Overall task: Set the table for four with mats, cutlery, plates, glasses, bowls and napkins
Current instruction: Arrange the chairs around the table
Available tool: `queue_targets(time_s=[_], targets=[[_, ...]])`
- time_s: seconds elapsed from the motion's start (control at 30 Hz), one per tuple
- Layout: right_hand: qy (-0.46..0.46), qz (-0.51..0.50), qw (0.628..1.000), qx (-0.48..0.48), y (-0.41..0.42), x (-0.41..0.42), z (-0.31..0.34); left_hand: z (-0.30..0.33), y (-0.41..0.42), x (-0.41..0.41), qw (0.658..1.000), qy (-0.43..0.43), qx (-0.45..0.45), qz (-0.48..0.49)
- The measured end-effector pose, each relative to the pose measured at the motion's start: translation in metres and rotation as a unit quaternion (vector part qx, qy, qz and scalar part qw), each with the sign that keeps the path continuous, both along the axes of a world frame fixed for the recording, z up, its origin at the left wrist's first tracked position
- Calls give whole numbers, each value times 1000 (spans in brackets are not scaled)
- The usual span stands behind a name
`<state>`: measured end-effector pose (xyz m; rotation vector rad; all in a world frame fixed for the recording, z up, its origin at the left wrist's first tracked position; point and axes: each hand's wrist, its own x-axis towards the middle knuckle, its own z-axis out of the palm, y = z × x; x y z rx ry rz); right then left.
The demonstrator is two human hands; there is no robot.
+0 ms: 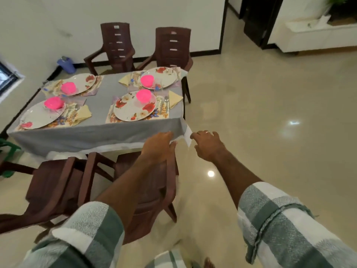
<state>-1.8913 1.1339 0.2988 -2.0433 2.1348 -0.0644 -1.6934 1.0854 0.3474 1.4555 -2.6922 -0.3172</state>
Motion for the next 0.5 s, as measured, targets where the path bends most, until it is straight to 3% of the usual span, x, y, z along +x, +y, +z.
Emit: queue_targets(time_s=[0.37, 0.5], targets=[[-22, 57, 998, 5, -196, -165, -27, -42, -182, -166, 998, 35, -30, 45], [-17, 82, 996, -44, -277, -239, -29, -60, -268, -233, 997, 70, -32, 22]])
